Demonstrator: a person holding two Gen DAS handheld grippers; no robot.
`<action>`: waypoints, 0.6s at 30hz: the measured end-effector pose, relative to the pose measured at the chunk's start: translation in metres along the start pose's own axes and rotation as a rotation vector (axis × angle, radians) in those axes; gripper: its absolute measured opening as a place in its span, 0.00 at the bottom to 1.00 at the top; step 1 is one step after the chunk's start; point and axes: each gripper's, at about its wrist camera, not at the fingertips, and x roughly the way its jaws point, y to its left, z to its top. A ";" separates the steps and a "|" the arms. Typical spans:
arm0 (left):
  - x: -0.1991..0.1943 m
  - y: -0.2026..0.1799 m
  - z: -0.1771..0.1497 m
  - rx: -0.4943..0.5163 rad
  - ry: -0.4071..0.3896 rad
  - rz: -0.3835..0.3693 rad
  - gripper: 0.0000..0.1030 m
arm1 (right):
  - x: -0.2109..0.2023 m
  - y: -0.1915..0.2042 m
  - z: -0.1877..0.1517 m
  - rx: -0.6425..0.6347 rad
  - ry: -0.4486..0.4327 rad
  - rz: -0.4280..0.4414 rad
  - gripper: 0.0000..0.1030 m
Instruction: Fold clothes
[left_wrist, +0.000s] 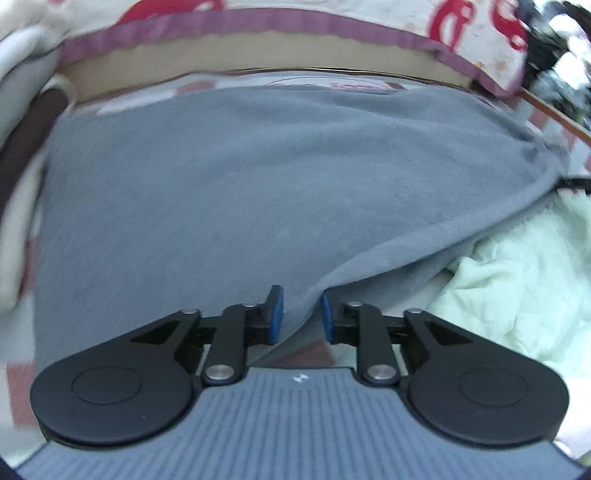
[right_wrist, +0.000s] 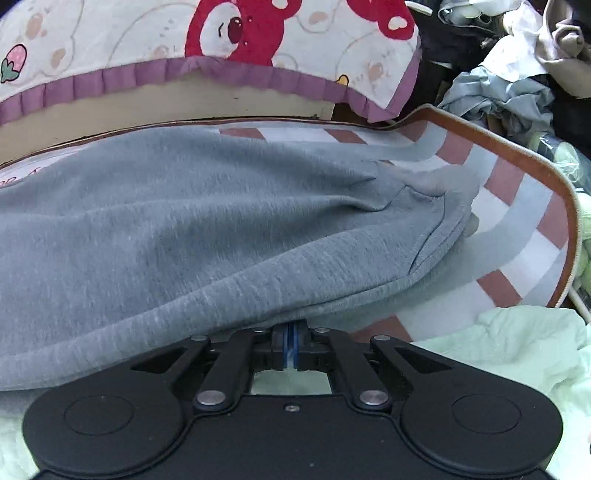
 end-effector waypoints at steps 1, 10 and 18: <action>-0.007 0.011 -0.001 -0.063 0.002 0.010 0.33 | -0.001 0.000 -0.001 0.002 0.004 -0.005 0.01; -0.071 0.122 -0.047 -0.751 -0.067 0.051 0.40 | -0.010 -0.005 -0.002 0.089 0.046 -0.059 0.25; -0.045 0.125 -0.060 -0.837 -0.076 0.147 0.48 | -0.019 -0.002 -0.008 0.364 0.132 0.255 0.31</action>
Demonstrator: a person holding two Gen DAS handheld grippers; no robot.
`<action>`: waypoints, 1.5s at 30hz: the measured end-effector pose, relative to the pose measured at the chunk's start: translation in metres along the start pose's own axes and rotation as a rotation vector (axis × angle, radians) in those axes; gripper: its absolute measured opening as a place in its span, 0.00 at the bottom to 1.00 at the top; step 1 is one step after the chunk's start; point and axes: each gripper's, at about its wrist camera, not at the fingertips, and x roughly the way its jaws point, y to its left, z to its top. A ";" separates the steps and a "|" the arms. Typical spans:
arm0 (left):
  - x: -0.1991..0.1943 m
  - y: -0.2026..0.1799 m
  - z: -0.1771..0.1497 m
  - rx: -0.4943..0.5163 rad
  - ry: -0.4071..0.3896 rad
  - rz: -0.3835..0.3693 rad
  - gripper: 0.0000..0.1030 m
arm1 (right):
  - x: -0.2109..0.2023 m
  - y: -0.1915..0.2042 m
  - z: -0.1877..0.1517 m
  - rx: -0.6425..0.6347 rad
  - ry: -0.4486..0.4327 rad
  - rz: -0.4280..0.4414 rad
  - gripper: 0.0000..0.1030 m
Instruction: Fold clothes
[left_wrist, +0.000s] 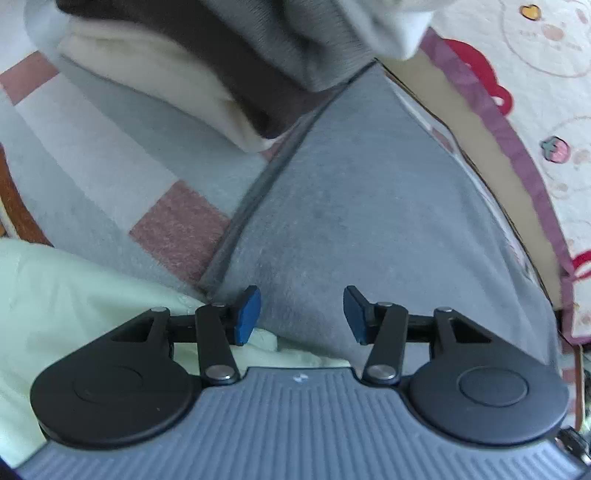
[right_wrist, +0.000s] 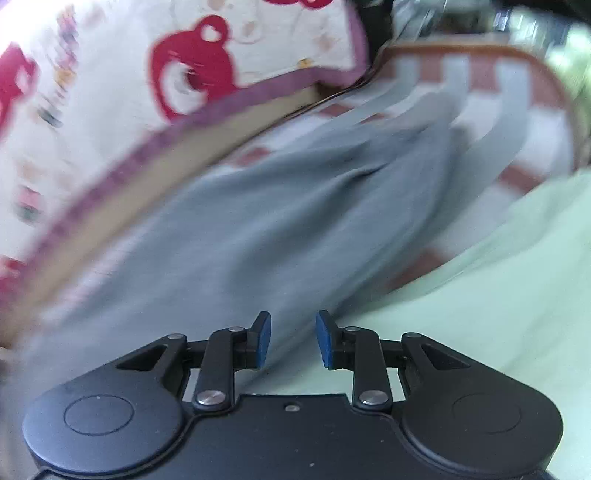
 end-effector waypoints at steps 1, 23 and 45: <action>0.001 -0.002 -0.001 0.007 -0.012 0.001 0.48 | 0.002 0.002 -0.002 0.021 0.019 0.045 0.32; -0.016 -0.033 -0.012 0.314 -0.126 0.062 0.10 | 0.030 0.029 -0.053 -0.101 0.079 0.417 0.06; -0.012 -0.033 -0.018 0.336 -0.119 0.230 0.57 | 0.025 0.038 -0.046 -0.177 0.074 0.369 0.12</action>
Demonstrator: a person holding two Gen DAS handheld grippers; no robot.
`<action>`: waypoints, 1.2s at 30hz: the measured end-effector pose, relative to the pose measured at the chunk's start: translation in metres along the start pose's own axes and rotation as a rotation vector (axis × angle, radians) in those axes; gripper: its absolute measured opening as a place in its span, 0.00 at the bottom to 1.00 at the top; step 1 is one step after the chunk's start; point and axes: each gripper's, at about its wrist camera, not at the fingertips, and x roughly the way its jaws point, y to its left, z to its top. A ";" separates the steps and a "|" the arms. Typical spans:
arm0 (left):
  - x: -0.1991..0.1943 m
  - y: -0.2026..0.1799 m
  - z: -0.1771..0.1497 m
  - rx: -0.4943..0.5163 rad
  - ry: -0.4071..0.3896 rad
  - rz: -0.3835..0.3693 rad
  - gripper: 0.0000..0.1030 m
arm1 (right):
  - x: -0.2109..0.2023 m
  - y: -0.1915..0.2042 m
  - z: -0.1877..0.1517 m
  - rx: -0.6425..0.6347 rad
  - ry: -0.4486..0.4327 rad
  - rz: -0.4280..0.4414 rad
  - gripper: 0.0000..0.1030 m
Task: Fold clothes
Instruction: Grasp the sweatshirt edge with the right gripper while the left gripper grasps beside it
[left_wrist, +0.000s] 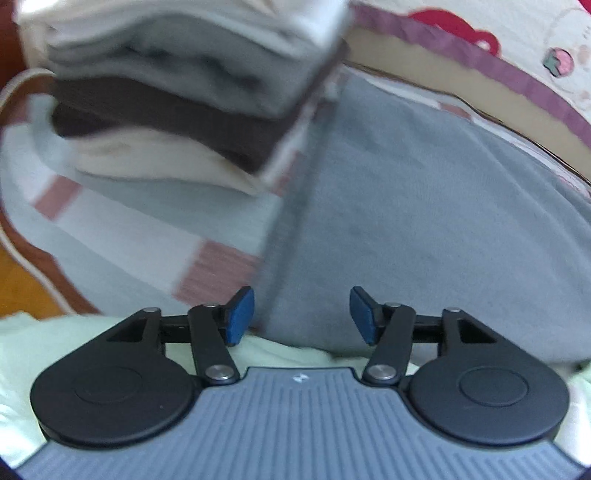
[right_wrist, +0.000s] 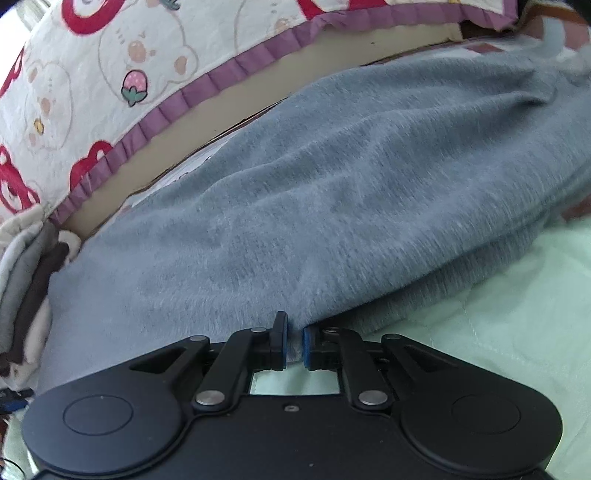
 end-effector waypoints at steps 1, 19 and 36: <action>0.000 0.005 0.001 -0.016 0.010 -0.025 0.58 | 0.001 0.002 0.003 -0.010 0.001 -0.006 0.13; 0.008 0.006 -0.008 0.017 0.032 -0.093 0.36 | 0.012 0.002 0.012 0.130 0.013 0.038 0.35; -0.001 -0.006 -0.010 0.053 -0.072 -0.034 0.11 | 0.010 0.013 0.015 -0.003 -0.062 0.048 0.14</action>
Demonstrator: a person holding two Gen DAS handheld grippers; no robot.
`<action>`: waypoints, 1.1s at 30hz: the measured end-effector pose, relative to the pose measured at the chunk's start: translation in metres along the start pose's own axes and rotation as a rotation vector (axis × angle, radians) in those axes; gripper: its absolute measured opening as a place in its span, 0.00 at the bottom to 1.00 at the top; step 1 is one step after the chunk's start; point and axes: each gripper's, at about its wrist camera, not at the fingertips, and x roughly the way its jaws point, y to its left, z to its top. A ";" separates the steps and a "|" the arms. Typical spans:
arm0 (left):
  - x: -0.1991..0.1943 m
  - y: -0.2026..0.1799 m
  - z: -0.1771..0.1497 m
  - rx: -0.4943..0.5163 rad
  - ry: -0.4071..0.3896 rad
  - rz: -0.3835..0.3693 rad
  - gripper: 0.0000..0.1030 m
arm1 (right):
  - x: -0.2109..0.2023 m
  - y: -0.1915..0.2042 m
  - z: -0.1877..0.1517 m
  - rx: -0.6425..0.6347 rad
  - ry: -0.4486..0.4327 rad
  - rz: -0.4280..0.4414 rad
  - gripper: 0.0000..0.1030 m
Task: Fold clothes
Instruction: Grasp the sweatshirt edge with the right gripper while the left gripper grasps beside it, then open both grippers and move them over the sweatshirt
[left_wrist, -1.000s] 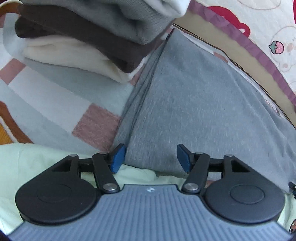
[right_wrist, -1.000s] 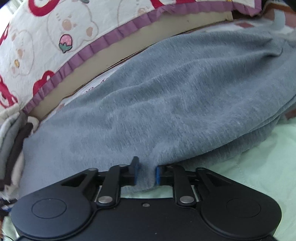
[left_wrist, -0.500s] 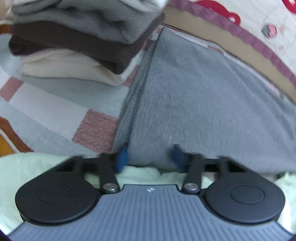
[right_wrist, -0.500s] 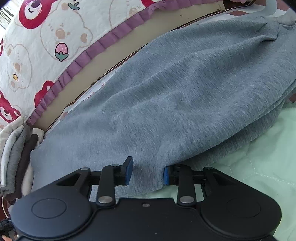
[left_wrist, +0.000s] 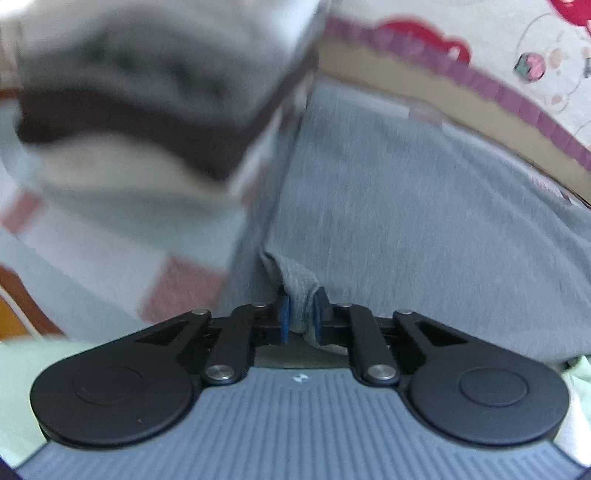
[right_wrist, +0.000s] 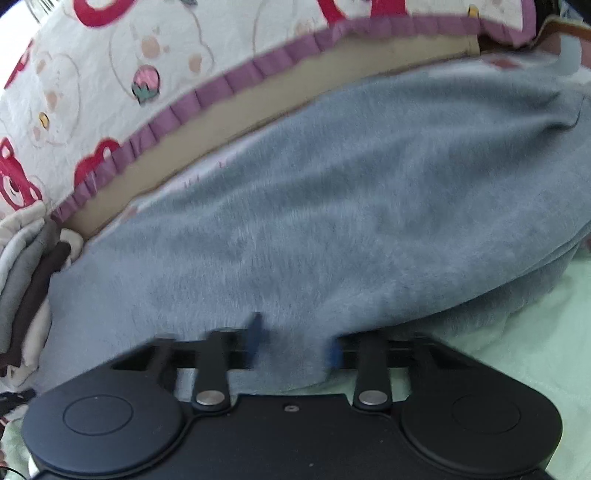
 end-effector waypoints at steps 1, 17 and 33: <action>0.000 0.001 0.000 -0.006 0.000 0.011 0.11 | -0.005 -0.001 0.001 0.000 -0.026 0.018 0.10; -0.003 -0.001 -0.003 0.055 -0.017 0.148 0.14 | 0.006 0.001 -0.013 -0.065 0.038 -0.040 0.15; -0.053 -0.122 0.049 0.401 -0.063 -0.034 0.34 | -0.048 0.007 0.091 -0.406 0.096 -0.123 0.44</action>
